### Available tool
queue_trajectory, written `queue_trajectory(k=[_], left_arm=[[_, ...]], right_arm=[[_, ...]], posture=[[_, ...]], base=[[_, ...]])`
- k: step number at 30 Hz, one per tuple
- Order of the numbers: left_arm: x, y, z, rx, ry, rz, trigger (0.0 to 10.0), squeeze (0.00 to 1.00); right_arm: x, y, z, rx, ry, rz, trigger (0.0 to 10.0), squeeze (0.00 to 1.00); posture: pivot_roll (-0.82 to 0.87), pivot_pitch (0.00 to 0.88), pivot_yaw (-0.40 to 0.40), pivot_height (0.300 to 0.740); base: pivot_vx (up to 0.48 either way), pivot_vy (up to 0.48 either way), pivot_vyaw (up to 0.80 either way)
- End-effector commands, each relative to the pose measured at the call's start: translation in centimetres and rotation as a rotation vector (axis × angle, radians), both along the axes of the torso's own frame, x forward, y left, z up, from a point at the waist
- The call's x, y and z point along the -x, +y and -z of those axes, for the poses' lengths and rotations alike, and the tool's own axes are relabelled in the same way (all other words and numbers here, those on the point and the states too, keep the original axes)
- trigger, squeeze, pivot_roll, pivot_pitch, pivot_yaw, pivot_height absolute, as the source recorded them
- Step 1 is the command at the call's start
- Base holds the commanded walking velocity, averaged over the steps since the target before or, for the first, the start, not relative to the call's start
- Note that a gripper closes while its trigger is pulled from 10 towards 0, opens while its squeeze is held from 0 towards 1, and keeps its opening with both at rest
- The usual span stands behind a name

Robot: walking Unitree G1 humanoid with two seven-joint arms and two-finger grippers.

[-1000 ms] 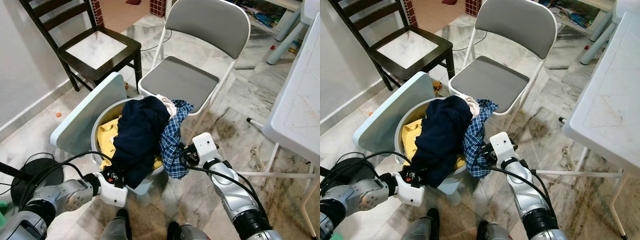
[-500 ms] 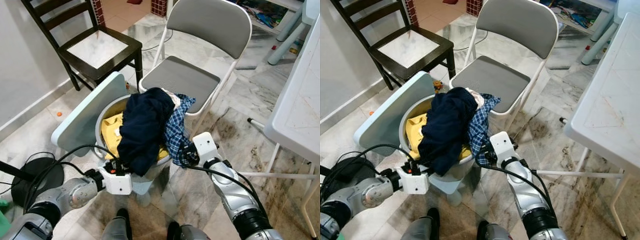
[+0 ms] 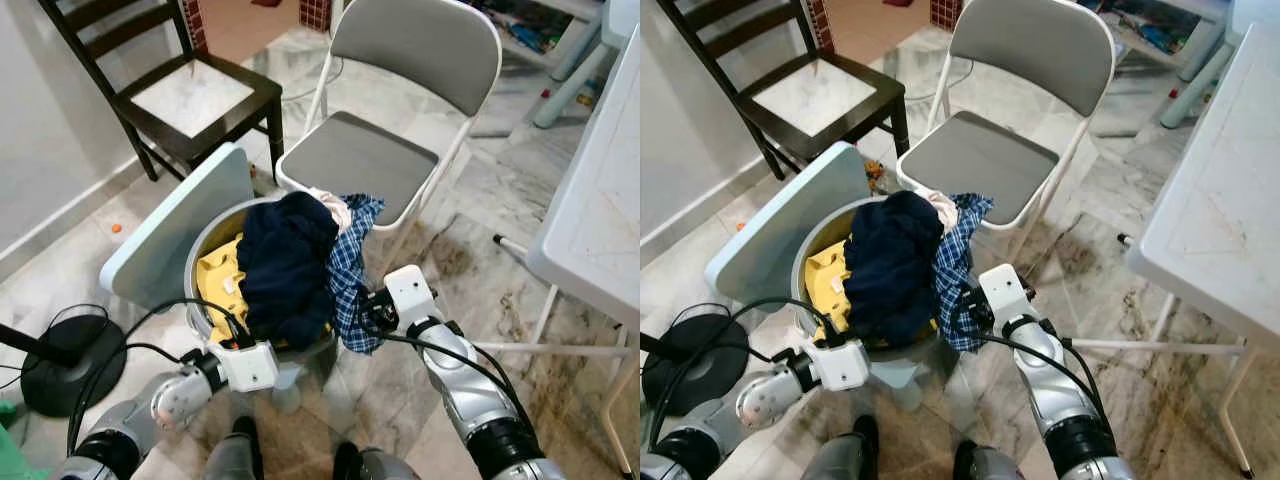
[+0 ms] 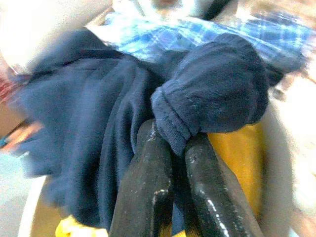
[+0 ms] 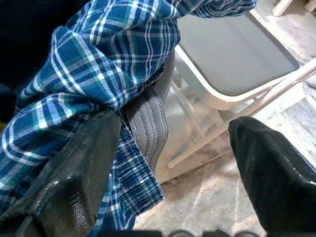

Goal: Hang hanger

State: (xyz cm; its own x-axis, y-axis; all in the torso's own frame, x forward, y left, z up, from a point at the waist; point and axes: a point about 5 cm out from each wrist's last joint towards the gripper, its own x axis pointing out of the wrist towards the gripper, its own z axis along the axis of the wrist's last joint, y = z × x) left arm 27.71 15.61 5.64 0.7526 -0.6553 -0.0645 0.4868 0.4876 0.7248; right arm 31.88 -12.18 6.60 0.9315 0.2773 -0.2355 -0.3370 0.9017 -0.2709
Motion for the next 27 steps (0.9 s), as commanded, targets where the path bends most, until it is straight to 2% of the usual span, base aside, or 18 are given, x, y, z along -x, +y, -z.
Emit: queue_trajectory(k=[1,2,3,4,7,8,9,13,14,18,21,24,26,27], left_arm=[[-0.6,0.8,-1.2,0.130,-0.019,-0.116,0.0,0.00],[-0.8,1.1,-1.7,0.176,-0.026,-0.155,0.0,0.00],[-0.8,1.1,-1.7,0.176,-0.026,-0.155,0.0,0.00],[-1.2,1.3,-2.2,0.231,-0.030,-0.201,0.0,0.00],[-2.4,2.6,-4.3,0.499,-0.026,-0.384,0.0,0.00],[-2.4,2.6,-4.3,0.499,-0.026,-0.384,0.0,0.00],[-2.7,3.0,-5.1,0.603,-0.012,-0.431,0.0,0.00],[-2.9,3.3,-5.4,0.745,0.052,-0.475,0.0,0.00],[-3.0,3.4,-5.3,0.806,0.090,-0.492,0.0,0.00],[-3.1,3.6,-5.4,0.921,0.178,-0.509,0.0,0.00],[-3.2,3.3,-5.6,0.949,0.196,-0.500,0.0,0.00],[-3.5,2.4,-6.3,0.979,0.217,-0.453,0.0,0.00],[-3.8,1.3,-7.6,1.035,0.239,-0.369,0.0,0.00],[-3.8,1.3,-7.6,1.035,0.239,-0.369,0.0,0.00]], right_arm=[[0.4,-0.6,0.8,0.015,0.034,0.009,10.0,0.00],[0.4,-0.7,0.8,0.016,0.034,0.009,10.0,0.00],[0.4,-0.7,0.8,0.016,0.034,0.009,10.0,0.00],[0.4,-0.7,0.8,0.016,0.034,0.008,10.0,0.00],[0.2,-0.6,0.7,0.019,0.033,0.000,10.0,0.00],[0.2,-0.6,0.7,0.019,0.033,0.000,10.0,0.00],[0.1,-0.4,0.6,0.018,0.030,-0.009,10.0,0.00],[0.0,-0.1,0.5,0.018,0.027,-0.024,10.0,0.00],[0.0,0.0,0.5,0.018,0.027,-0.031,10.0,0.00],[0.3,0.3,0.7,0.022,0.031,-0.043,10.0,0.00],[0.4,0.2,0.8,0.022,0.032,-0.044,10.0,0.00],[0.4,0.1,0.8,0.022,0.031,-0.045,10.0,0.00],[0.2,-0.1,0.4,0.010,0.013,-0.041,10.0,0.00],[0.2,-0.1,0.4,0.010,0.013,-0.041,10.0,0.00]], posture=[[0.15,0.266,-0.086,0.740],[0.15,0.266,-0.086,0.740],[0.15,0.266,-0.086,0.740],[0.15,0.265,-0.091,0.740],[0.17,0.266,-0.103,0.740],[0.17,0.266,-0.103,0.740],[0.18,0.268,-0.108,0.740],[0.18,0.276,-0.113,0.740],[0.18,0.282,-0.114,0.740],[0.18,0.288,-0.116,0.740],[0.18,0.287,-0.115,0.740],[0.17,0.285,-0.115,0.740],[0.17,0.277,-0.114,0.740],[0.17,0.277,-0.114,0.740]], base=[[0.000,0.000,0.00],[0.000,0.000,0.00],[0.000,0.000,0.00],[0.000,0.000,0.00],[0.000,0.000,0.00],[0.000,0.000,0.00],[0.000,0.000,0.00],[0.000,0.000,0.00],[0.000,0.000,0.00],[0.000,0.000,0.00],[0.000,0.000,0.00],[0.000,0.000,0.00],[0.000,0.000,0.00],[0.000,0.000,0.00]])
